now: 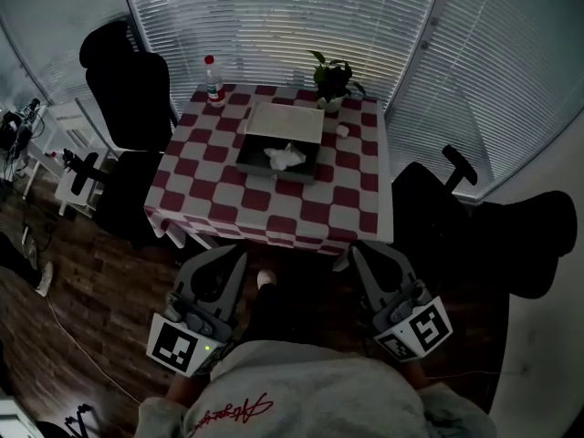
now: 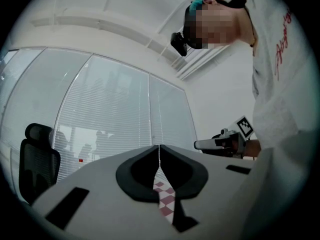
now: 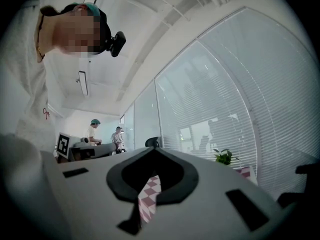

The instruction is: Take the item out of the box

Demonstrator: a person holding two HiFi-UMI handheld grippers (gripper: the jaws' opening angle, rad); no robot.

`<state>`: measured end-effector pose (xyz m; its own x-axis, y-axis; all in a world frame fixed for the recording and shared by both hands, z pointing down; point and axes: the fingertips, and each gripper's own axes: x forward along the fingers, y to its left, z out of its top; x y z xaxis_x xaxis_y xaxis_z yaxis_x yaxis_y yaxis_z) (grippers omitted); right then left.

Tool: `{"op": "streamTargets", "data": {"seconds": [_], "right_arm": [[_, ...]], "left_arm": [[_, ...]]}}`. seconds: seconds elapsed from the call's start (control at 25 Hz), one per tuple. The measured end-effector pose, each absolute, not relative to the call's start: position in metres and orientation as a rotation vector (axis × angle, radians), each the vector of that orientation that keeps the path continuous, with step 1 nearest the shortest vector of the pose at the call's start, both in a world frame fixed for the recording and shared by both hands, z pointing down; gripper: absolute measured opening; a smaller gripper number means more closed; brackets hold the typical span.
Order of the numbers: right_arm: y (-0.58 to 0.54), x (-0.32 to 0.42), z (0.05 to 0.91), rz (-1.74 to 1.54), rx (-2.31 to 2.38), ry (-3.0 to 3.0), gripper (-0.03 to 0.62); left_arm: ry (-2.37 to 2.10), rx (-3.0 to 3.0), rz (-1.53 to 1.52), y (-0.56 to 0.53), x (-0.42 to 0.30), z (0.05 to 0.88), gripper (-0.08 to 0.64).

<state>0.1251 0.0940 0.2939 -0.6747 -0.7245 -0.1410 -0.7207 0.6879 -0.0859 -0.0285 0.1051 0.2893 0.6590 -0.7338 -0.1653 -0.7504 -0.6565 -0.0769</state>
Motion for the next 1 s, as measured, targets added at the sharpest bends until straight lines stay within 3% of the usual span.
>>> {"op": "streamTargets", "data": {"seconds": [1.0], "right_arm": [[-0.073, 0.107, 0.286, -0.003, -1.291, 2.704, 0.009]], "left_arm": [[1.136, -2.798, 0.188, -0.073, -0.047, 0.292, 0.017]]}}
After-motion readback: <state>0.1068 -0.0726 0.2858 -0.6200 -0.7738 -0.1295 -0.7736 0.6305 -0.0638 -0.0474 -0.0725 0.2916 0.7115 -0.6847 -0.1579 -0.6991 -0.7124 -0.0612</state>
